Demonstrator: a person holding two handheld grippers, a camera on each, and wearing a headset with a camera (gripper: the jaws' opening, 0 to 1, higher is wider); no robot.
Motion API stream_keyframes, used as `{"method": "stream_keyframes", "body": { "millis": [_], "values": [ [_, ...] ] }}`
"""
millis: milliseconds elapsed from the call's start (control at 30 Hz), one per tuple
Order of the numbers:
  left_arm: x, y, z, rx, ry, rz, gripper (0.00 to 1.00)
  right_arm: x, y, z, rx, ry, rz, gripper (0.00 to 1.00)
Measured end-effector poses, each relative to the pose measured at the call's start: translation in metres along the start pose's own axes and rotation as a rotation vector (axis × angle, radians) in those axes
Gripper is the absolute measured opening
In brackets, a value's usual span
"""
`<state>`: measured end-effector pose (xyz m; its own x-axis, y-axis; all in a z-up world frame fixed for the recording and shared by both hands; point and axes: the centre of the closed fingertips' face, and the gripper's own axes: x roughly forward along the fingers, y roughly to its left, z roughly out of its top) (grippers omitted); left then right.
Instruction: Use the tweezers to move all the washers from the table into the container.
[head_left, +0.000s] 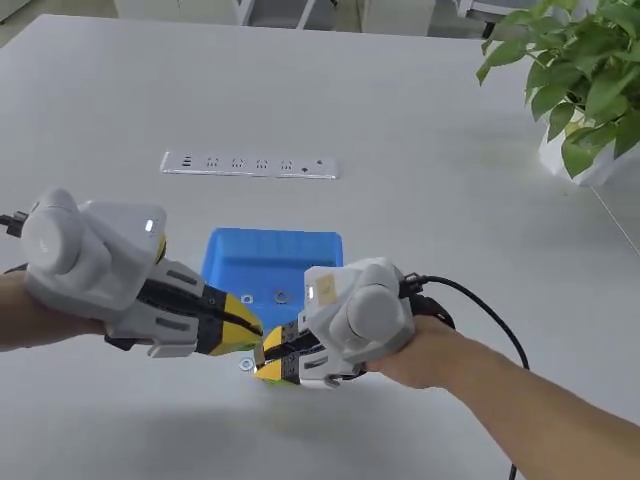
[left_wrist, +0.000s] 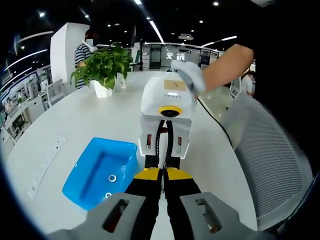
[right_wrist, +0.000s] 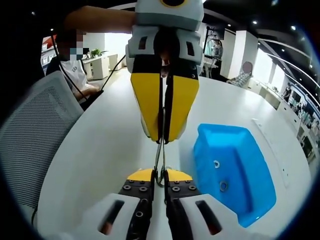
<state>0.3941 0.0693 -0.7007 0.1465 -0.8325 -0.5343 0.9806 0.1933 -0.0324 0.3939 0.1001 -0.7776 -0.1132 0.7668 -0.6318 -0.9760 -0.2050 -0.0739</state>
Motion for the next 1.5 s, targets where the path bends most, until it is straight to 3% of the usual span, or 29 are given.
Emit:
{"method": "stream_keyframes", "body": {
  "millis": [233,833,1133,1500],
  "values": [
    [-0.001,-0.001,-0.002,-0.013,0.011,0.0,0.06,0.0,0.0,0.001,-0.008,-0.01,-0.006,0.08],
    [-0.022,0.005,-0.005,-0.065,0.004,0.079,0.3,-0.001,0.001,0.005,-0.014,-0.003,0.0,0.08],
    [-0.035,-0.001,-0.009,-0.109,-0.01,0.122,0.43,-0.011,0.0,0.018,-0.035,-0.004,0.0,0.08],
    [-0.049,-0.005,-0.01,-0.162,-0.04,0.192,0.66,-0.03,-0.004,0.039,-0.037,-0.03,-0.014,0.08]
  ]
}}
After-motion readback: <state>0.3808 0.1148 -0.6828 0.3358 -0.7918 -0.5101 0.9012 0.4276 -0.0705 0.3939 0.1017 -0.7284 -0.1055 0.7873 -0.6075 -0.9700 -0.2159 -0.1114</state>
